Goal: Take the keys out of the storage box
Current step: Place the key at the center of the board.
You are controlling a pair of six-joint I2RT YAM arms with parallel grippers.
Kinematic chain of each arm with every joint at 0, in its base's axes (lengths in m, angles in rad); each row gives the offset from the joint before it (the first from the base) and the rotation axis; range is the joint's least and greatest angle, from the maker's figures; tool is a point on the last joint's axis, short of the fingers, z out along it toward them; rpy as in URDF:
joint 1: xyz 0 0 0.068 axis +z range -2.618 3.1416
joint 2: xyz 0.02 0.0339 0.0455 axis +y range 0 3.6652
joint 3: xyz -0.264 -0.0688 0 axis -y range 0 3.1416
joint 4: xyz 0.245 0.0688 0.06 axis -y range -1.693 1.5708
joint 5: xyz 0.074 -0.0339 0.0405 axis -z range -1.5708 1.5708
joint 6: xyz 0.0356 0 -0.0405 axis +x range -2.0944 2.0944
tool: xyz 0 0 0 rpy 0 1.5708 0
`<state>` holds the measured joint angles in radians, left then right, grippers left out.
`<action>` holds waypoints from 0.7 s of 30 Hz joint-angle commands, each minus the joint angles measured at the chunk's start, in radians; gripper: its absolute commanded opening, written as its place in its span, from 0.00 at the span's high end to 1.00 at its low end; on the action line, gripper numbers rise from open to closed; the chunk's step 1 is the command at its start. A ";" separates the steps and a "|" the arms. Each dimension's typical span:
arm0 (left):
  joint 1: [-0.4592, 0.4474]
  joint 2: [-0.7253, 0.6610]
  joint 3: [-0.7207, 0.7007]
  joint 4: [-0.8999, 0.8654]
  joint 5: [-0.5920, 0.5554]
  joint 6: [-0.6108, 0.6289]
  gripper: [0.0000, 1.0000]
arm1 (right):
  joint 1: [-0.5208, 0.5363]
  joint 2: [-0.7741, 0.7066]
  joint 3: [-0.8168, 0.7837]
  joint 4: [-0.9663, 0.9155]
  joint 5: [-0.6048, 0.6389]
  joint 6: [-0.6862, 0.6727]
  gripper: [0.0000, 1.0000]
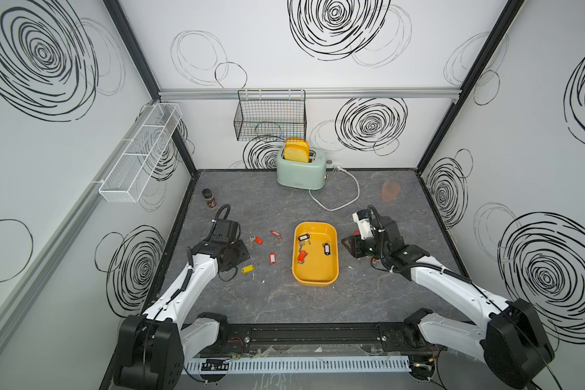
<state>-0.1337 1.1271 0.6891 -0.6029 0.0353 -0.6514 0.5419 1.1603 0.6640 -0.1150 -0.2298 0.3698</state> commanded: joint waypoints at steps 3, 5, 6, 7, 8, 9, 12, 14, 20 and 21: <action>-0.044 0.015 0.003 0.079 0.063 0.059 0.47 | 0.080 0.100 0.106 -0.026 0.003 -0.012 0.67; -0.060 0.021 0.001 0.083 0.070 0.072 0.46 | 0.105 0.143 0.137 -0.029 0.010 -0.013 0.67; -0.065 0.024 0.001 0.087 0.077 0.079 0.46 | 0.115 0.162 0.151 -0.033 0.014 -0.013 0.67; -0.071 0.026 0.001 0.092 0.085 0.089 0.46 | 0.123 0.185 0.167 -0.038 0.019 -0.017 0.67; -0.078 0.028 0.003 0.094 0.088 0.094 0.46 | 0.128 0.211 0.188 -0.049 0.026 -0.020 0.67; -0.084 0.030 0.006 0.094 0.089 0.101 0.46 | 0.130 0.236 0.209 -0.064 0.032 -0.019 0.67; -0.100 0.040 0.023 0.091 0.090 0.120 0.44 | 0.132 0.314 0.277 -0.111 0.053 -0.019 0.67; -0.110 0.050 0.033 0.092 0.098 0.136 0.44 | 0.132 0.361 0.323 -0.139 0.070 -0.020 0.67; -0.135 0.072 0.042 0.098 0.114 0.161 0.42 | 0.136 0.479 0.416 -0.153 0.082 -0.085 0.67; -0.137 0.073 0.044 0.099 0.114 0.167 0.42 | 0.136 0.491 0.417 -0.136 0.079 -0.094 0.67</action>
<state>-0.2623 1.1927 0.6998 -0.5289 0.1360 -0.5167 0.6712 1.6207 1.0550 -0.2291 -0.1669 0.3241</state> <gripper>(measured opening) 0.582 0.335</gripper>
